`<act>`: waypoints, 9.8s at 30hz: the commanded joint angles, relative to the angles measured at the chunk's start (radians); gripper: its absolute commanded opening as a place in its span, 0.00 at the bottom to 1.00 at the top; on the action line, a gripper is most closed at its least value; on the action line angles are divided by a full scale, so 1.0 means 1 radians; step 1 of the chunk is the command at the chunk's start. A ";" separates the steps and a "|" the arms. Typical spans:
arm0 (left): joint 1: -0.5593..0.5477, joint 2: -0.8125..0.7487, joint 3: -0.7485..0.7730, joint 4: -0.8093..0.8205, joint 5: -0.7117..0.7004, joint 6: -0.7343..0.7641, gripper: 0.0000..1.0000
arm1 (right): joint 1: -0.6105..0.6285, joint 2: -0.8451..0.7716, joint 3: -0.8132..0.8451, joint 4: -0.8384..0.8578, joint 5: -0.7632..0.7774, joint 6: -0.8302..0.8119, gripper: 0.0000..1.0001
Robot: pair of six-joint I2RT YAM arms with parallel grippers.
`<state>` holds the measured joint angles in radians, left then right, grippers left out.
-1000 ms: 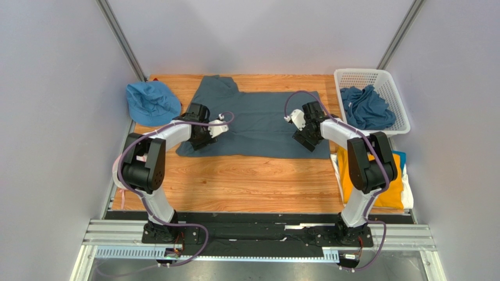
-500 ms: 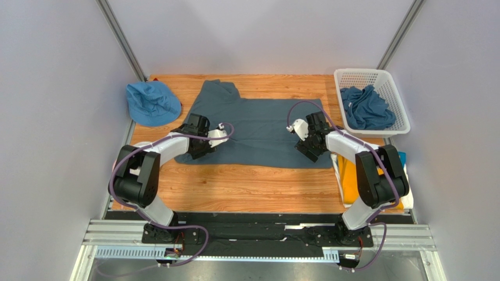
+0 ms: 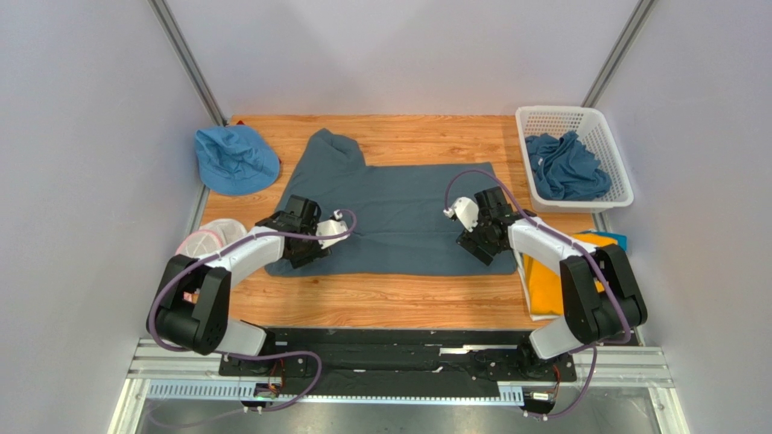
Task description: Fold and stack the t-shirts
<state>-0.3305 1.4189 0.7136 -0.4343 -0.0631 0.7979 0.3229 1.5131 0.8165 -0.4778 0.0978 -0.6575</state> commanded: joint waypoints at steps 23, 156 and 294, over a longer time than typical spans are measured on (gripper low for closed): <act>-0.062 -0.139 -0.126 -0.063 -0.010 -0.088 0.65 | 0.079 -0.198 -0.195 -0.154 -0.079 0.018 0.77; 0.139 1.124 1.767 -0.281 0.509 -0.227 0.67 | -0.257 0.708 0.917 -0.421 -0.329 0.265 0.00; -0.222 0.209 0.656 -0.280 -0.139 0.020 0.00 | -0.214 0.256 0.688 -0.575 -0.273 0.085 0.00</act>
<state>-0.5274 1.6783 1.3941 -0.6830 -0.1787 0.8528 0.1036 1.8229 1.5333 -1.0710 -0.1768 -0.5407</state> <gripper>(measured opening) 0.011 0.014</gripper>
